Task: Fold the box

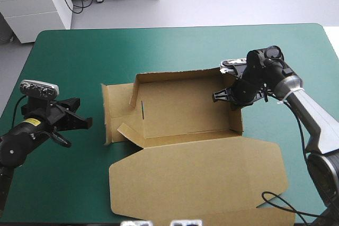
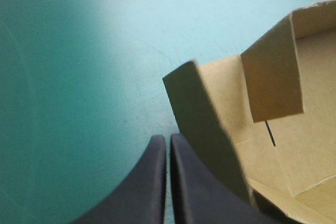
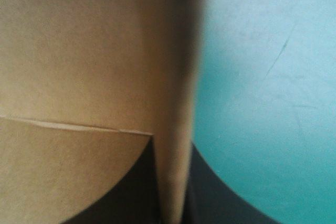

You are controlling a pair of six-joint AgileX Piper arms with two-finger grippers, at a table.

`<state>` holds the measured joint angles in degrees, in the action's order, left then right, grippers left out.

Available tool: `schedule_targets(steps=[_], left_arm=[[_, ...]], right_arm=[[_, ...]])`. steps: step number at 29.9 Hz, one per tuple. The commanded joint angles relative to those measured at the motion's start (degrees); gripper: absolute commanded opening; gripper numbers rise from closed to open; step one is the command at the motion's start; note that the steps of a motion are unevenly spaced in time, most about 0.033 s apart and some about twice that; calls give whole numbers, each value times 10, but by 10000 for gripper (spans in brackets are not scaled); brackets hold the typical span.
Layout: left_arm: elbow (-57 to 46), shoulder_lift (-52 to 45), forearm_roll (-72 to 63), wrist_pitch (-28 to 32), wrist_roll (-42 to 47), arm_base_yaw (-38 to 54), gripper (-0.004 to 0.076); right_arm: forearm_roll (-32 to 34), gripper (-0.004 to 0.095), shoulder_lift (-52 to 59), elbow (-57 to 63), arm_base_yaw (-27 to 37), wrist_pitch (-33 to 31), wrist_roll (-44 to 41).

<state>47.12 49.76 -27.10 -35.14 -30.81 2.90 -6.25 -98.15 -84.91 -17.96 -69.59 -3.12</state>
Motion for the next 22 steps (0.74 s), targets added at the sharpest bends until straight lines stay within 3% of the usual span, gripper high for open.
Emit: schedule_targets(steps=[1, 7, 14, 17, 22], left_arm=[[14, -4, -34, 36, -1, 0, 13], [14, -4, -51, 38, -1, 0, 13], [14, -4, -49, 39, -1, 0, 13], [14, -4, -49, 39, -1, 0, 12], [14, -4, -49, 34, -1, 0, 12]], right_arm=[[1, -10, -2, -18, 0, 22, -1], [6, -10, -44, -18, 0, 103, 3], [-5, 19, -56, -22, 0, 117, 0], [-18, 128, -57, -30, 0, 101, 11], [-19, 523, -57, -59, 0, 70, 11]])
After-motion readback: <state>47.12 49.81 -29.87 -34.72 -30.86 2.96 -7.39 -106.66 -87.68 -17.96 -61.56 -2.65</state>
